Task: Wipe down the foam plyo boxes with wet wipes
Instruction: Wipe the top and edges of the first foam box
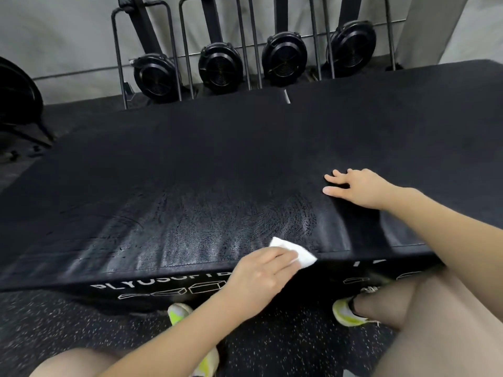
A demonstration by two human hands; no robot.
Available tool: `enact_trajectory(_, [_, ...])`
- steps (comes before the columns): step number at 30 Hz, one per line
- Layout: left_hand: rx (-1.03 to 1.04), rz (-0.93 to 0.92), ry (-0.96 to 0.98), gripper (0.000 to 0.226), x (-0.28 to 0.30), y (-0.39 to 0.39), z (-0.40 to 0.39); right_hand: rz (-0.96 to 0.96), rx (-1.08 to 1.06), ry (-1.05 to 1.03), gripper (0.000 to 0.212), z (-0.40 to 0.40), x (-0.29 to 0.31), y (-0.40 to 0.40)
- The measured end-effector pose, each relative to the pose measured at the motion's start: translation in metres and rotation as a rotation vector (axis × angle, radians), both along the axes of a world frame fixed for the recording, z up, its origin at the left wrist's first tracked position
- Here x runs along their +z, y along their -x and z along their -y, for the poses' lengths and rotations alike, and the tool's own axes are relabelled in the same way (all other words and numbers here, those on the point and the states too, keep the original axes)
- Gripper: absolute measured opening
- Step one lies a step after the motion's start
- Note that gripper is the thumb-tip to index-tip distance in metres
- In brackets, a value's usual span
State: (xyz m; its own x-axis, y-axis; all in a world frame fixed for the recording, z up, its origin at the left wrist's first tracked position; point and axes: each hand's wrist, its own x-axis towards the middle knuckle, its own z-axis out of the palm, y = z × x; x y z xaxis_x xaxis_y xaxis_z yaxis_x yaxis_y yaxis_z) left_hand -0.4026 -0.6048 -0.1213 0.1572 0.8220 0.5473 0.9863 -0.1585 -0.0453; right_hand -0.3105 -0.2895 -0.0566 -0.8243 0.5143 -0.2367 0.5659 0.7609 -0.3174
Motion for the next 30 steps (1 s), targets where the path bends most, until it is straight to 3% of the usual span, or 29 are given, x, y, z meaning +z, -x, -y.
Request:
enact_trajectory(7, [0.056,-0.047,0.064,0.035,-0.004,0.063,0.08,0.017,0.005,-0.034,0.065,0.0,-0.004,0.002])
enact_trajectory(13, [0.069,-0.085,0.052,0.032,-0.006,0.078,0.097,0.019,-0.011,-0.047,0.062,0.005,-0.005,0.0])
enact_trajectory(22, [0.013,0.043,-0.018,0.03,0.002,0.01,0.002,0.028,0.01,-0.075,0.059,0.014,0.003,-0.003])
enact_trajectory(25, [0.076,0.11,0.038,0.024,0.011,-0.008,-0.035,0.03,0.034,-0.103,0.058,0.017,0.004,-0.006])
enact_trajectory(30, [0.209,0.141,0.236,0.044,0.024,0.004,-0.08,0.034,0.046,-0.087,0.06,0.011,0.002,-0.006])
